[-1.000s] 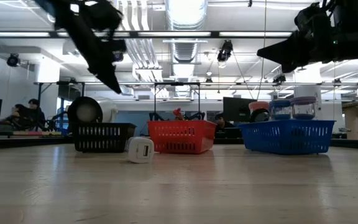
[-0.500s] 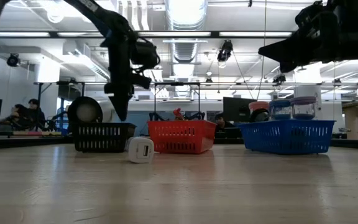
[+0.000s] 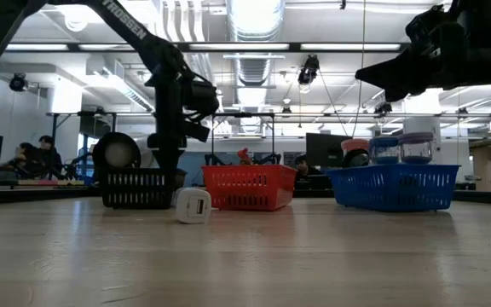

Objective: Pick & Place Office items
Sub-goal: Put the light blue digital clock into the red bin

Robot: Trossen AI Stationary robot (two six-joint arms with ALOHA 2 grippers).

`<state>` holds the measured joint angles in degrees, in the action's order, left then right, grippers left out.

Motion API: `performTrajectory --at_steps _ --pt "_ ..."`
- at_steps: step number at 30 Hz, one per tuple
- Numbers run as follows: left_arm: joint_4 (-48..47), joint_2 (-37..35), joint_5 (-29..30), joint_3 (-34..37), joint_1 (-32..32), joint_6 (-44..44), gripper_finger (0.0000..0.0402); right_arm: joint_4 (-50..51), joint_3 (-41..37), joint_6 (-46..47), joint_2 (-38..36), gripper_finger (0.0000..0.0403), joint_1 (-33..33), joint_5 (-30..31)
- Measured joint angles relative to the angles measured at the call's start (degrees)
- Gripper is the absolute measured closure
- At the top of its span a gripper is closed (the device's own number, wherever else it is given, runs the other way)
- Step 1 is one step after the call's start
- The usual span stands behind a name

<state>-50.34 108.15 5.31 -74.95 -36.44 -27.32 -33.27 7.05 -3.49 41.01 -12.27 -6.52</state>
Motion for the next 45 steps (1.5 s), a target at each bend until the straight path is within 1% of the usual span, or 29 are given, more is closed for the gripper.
performTrajectory --at_steps 9,13,15,17,21,22,29,33,37,45 --pt "0.7 3.6 0.1 0.0 -1.5 -1.7 0.0210 -0.1 0.0 0.0 0.0 0.0390 0.0 0.0" --pt "0.7 5.1 0.1 0.1 -1.6 -2.6 0.0221 -0.1 0.0 0.0 0.0 0.0390 0.0 0.0" --pt "0.7 5.2 0.0 0.1 -1.6 -2.7 0.0235 -0.1 0.0 0.0 0.0 0.0390 0.0 0.0" --pt "0.7 5.3 0.1 0.1 -1.6 -2.7 0.0261 -0.1 0.0 0.0 0.0 0.0390 0.0 0.0" --pt "0.9 5.3 0.1 0.0 -1.6 -4.3 0.0345 0.0 0.0 -0.3 0.0 0.0390 0.0 0.0" --pt "1.1 5.3 0.1 -0.1 -1.6 -4.3 0.0354 0.0 0.0 -0.4 0.0 0.0390 0.0 0.0" --pt "2.6 4.0 0.3 -0.1 -1.2 -2.0 0.0353 -0.1 0.0 -1.2 0.0 0.0390 0.0 0.1" --pt "2.8 -0.4 0.3 -0.3 -0.4 -1.4 0.0353 -0.1 0.0 -1.2 0.0 0.0390 0.0 0.2" --pt "3.9 -7.9 -0.4 -0.3 0.8 0.2 0.0353 -0.1 0.0 -1.4 0.0 0.0390 0.0 0.2" --pt "7.3 -26.5 -10.9 1.4 4.2 6.6 0.0353 -0.1 0.0 -1.6 0.0 0.0390 0.0 0.2"
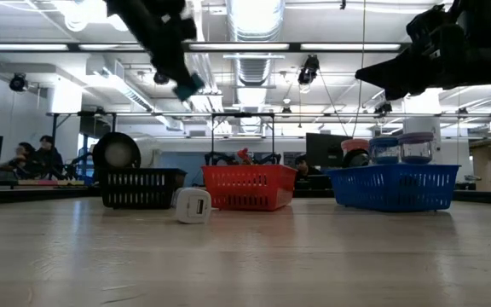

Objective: Pick & Place Office items
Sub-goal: Put the light blue digital clock into the red bin

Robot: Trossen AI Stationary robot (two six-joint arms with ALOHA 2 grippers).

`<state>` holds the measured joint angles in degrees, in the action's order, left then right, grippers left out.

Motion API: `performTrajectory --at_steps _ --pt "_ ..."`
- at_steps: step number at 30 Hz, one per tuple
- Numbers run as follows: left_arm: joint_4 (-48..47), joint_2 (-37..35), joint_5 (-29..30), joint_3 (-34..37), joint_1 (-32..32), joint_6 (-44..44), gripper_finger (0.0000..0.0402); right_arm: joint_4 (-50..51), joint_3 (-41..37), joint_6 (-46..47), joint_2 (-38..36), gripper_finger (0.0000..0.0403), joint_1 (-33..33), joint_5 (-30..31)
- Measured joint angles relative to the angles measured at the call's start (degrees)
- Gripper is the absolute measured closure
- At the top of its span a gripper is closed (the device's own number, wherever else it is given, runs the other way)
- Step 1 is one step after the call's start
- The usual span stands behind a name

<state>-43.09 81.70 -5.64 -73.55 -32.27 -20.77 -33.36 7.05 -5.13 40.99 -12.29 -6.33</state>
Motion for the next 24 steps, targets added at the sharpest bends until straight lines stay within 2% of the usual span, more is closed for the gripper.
performTrajectory --at_steps 5,10,15,24 --pt "7.7 -10.9 -6.9 6.1 3.0 4.2 0.0353 -0.5 0.0 0.1 0.0 0.0390 0.0 0.0" --pt "18.9 -20.3 -11.7 15.8 5.7 9.2 0.0353 -0.4 0.0 0.2 0.0 0.0390 0.0 0.0" --pt "29.9 -27.5 -12.8 25.8 8.1 14.1 0.0353 -0.5 0.0 0.2 0.0 0.0390 0.0 0.0" --pt "56.9 -37.9 -12.8 44.5 12.7 22.3 0.0353 -0.5 0.0 -0.2 0.1 0.0390 0.0 0.0"
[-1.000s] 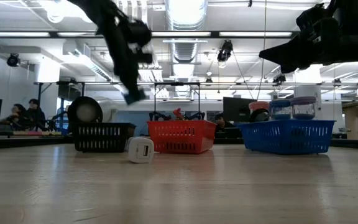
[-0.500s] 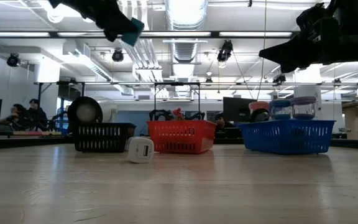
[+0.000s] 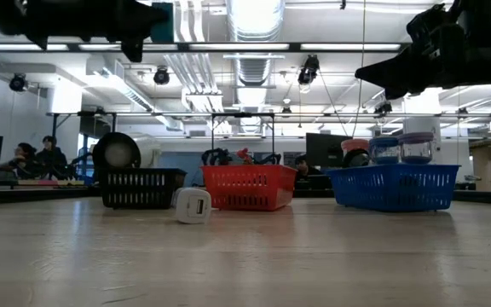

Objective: Pick & Place Office items
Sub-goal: Put the light blue digital clock into the red bin

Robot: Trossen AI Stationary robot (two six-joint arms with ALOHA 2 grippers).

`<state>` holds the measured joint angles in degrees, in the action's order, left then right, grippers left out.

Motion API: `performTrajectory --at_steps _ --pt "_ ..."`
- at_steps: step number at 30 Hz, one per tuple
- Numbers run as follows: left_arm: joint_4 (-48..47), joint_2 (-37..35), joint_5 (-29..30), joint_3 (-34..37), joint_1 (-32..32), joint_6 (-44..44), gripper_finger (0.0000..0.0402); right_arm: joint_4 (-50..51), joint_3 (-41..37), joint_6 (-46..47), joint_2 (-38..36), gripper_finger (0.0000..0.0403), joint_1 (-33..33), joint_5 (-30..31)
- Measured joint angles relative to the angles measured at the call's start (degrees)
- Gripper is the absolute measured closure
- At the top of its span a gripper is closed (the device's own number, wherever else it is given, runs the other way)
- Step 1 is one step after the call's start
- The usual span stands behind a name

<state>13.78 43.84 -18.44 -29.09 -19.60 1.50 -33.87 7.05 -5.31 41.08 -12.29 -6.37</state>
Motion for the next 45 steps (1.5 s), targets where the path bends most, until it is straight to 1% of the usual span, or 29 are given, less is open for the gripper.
performTrajectory --at_steps 5,10,18,27,32,38,45 --pt "10.4 -1.1 0.0 6.7 1.9 3.1 0.0353 -0.2 0.0 -0.6 0.0 0.0390 0.0 0.0" --pt "15.1 -0.9 0.0 9.9 3.0 4.1 0.0353 -1.1 0.0 -0.4 0.0 0.0390 0.0 0.0" --pt "15.4 -0.9 0.0 10.0 3.4 4.4 0.0353 -2.3 0.0 0.1 1.5 0.0390 0.0 0.5" --pt "15.1 -0.9 0.2 10.0 3.5 3.9 0.0352 -7.9 0.0 -0.8 6.7 0.0390 0.0 0.5" --pt "14.9 -0.9 0.2 9.5 3.6 3.9 0.0352 -12.6 0.1 -1.0 9.7 0.0390 0.2 0.1" --pt "13.6 -0.5 -0.1 9.7 4.0 4.9 0.0351 -12.7 2.9 -4.2 13.7 0.0390 3.1 0.0" --pt "13.7 0.2 -0.1 9.7 5.3 5.8 0.0351 -12.2 9.3 -11.2 21.0 0.0389 8.4 -0.1"
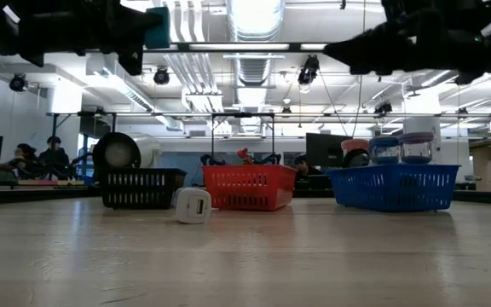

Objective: Pick & Place Office items
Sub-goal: Put the light blue digital clock into the red bin

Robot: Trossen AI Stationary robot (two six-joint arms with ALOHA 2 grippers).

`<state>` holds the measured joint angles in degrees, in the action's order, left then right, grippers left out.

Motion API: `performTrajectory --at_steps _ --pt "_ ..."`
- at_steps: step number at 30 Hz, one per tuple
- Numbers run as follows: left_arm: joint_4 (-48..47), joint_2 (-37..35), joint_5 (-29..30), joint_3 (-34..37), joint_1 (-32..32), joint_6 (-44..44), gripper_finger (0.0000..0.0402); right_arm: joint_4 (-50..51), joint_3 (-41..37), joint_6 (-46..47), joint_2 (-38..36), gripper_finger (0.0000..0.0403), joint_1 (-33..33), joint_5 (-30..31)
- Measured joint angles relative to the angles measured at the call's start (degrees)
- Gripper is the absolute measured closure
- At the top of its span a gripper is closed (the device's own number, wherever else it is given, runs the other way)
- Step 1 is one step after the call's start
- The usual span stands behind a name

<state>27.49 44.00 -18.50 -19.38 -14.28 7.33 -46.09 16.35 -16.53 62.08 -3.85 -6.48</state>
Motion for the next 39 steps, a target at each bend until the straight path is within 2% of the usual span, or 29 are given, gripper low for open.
performTrajectory --at_steps 5,10,14,19,21,28,35,39 --pt "2.8 2.5 0.0 0.0 1.8 0.7 0.0350 5.4 6.7 -2.4 5.3 0.0358 1.5 0.3" --pt "7.1 6.1 0.1 0.0 3.9 1.3 0.0350 9.8 14.0 -5.3 10.1 0.0285 1.7 0.5" --pt "13.8 9.9 0.3 0.0 4.7 4.2 0.0350 10.6 19.0 -12.9 13.6 0.0225 2.9 1.2" --pt "21.9 14.8 0.6 -1.1 4.9 9.4 0.0350 10.6 25.3 -20.7 17.4 0.0173 5.5 14.5" --pt "23.4 16.5 0.9 -1.8 5.0 10.4 0.0350 10.6 27.6 -24.5 19.1 0.0159 6.4 17.4" --pt "22.2 21.3 0.3 -7.3 5.0 11.5 0.0350 10.9 33.7 -32.9 23.4 0.0120 8.2 17.6" --pt "17.6 25.2 0.2 -11.9 5.1 12.7 0.0350 11.5 37.8 -37.9 26.5 0.0084 9.5 25.0" --pt "17.3 27.1 -0.2 -13.1 5.1 12.9 0.0350 12.3 39.4 -38.8 26.9 0.0076 9.8 26.0"
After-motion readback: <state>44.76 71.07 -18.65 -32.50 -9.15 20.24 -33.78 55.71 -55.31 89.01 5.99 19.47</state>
